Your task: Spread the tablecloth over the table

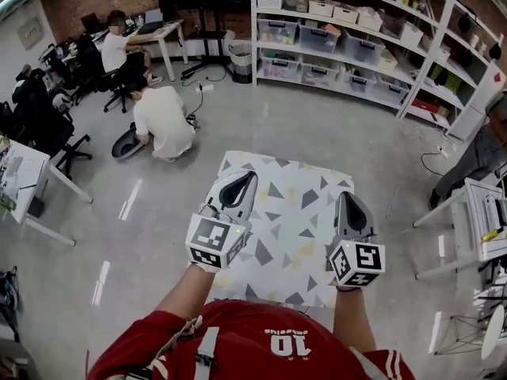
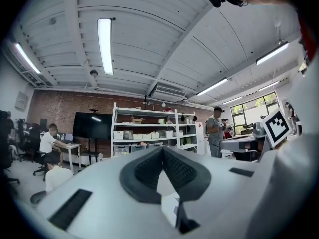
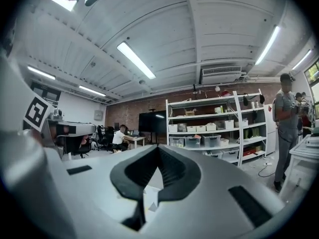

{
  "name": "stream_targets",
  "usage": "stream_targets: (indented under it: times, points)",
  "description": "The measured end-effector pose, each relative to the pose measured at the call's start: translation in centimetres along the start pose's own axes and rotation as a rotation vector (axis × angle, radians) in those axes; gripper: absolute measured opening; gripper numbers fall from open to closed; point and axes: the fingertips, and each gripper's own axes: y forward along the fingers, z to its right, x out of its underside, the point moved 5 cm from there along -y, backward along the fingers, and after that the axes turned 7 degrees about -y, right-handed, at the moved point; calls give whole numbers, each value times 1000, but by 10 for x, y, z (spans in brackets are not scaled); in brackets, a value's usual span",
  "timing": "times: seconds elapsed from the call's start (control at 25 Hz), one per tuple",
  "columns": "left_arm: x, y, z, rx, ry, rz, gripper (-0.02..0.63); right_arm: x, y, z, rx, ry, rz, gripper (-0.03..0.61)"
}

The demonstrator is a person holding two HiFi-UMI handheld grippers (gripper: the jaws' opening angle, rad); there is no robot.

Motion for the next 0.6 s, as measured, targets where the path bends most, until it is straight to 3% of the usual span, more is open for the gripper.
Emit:
stream_targets:
  times: [0.6]
  points:
    - [6, -5, -14, -54, -4, 3, 6, 10, 0, 7, 48, -36, -33, 12]
